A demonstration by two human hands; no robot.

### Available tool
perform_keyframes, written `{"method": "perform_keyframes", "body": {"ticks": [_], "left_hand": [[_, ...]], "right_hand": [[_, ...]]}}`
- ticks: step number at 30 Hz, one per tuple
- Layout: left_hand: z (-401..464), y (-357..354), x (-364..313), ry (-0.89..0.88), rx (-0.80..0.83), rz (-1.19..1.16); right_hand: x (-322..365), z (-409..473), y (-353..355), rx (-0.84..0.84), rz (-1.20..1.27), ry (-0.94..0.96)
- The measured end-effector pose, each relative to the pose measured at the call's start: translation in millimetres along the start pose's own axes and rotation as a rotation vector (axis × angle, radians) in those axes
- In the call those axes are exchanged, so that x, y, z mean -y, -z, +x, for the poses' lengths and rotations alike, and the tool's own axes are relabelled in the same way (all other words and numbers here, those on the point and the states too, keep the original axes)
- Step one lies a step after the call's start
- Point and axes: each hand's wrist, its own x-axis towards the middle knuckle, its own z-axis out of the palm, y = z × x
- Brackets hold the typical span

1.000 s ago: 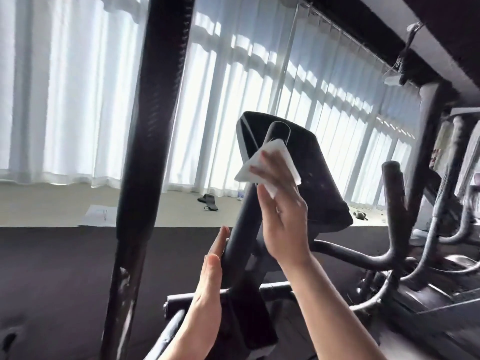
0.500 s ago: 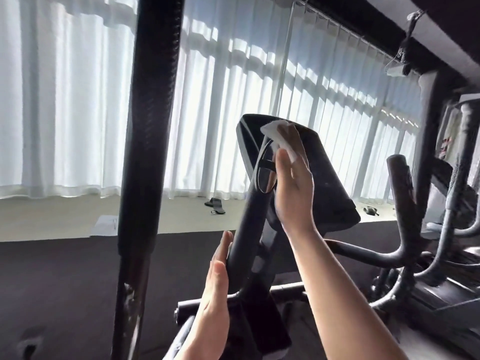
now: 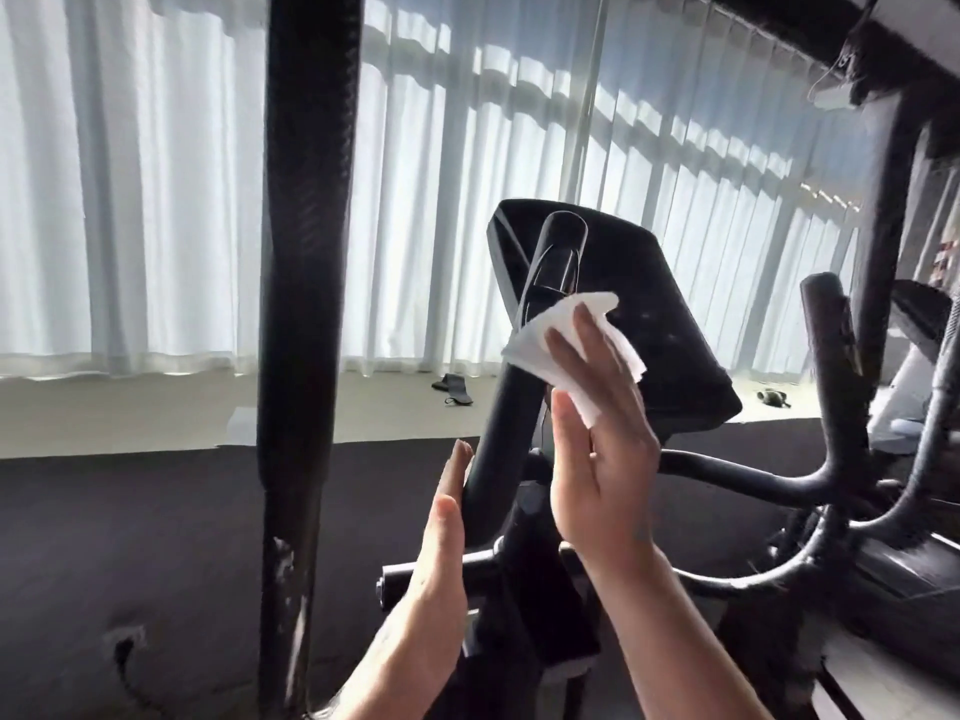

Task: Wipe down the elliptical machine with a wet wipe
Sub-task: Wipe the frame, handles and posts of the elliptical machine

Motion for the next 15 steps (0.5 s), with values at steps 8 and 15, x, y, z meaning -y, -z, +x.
{"method": "perform_keyframes", "body": {"ticks": [8,15], "left_hand": [[-43.3,9.5,32.8,-0.057,-0.125,-0.035],[-58.8,25.3,31.2,-0.068,-0.156,0.048]], "right_hand": [[-18.2,-21.8,-2.7,0.33,-0.24,0.252],[-10.2,-85.1,-13.5,0.355,-0.313,0.345]]}}
